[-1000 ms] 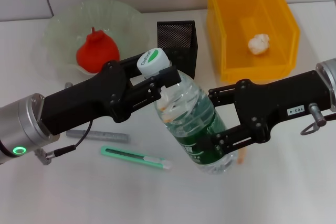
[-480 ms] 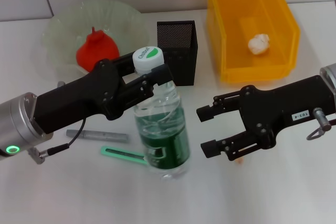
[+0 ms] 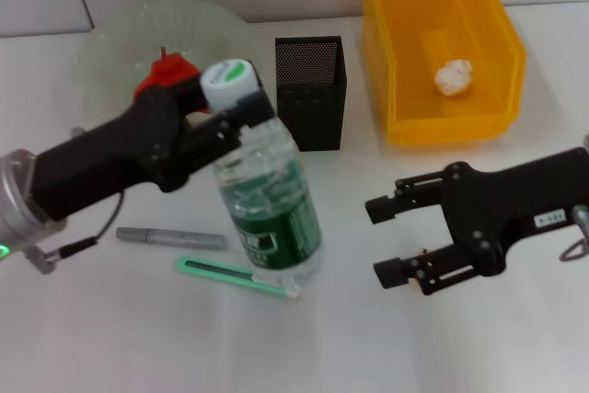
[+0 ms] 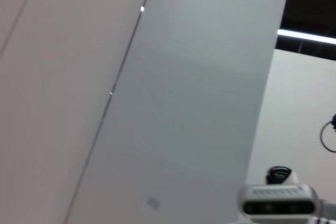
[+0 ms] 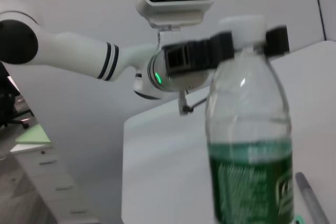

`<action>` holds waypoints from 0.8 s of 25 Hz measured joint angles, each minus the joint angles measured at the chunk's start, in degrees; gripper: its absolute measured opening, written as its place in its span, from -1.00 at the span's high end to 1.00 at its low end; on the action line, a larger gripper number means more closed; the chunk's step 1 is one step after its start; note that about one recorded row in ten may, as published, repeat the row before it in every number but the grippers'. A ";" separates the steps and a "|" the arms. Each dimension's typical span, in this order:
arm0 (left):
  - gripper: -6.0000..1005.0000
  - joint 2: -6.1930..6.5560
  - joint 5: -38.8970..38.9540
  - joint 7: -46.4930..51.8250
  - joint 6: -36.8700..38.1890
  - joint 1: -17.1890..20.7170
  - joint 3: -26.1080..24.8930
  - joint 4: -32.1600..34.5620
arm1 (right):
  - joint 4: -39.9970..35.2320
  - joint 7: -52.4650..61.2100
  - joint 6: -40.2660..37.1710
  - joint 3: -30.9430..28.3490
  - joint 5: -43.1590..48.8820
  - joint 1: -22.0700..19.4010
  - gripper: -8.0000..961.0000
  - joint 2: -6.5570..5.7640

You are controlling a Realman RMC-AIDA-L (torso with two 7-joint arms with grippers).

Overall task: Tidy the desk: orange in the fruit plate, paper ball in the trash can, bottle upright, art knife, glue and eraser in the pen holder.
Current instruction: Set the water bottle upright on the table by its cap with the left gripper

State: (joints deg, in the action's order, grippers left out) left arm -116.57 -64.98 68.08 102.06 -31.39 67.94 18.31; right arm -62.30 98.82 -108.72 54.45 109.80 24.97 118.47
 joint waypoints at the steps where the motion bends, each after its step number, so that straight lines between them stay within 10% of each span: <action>1: 0.13 0.21 -0.04 -0.38 0.00 0.37 -0.71 0.26 | -0.18 -1.28 0.10 -0.18 -0.09 -0.84 -0.64 0.02; 20: 0.13 -1.78 0.22 -20.89 -12.25 7.23 -9.79 3.20 | 11.66 -20.87 1.41 -5.26 -2.90 -6.33 -0.64 0.62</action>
State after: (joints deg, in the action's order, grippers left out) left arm -118.35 -64.76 47.20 89.81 -24.16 58.15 21.51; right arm -50.64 77.95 -107.31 49.20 106.90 18.64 119.10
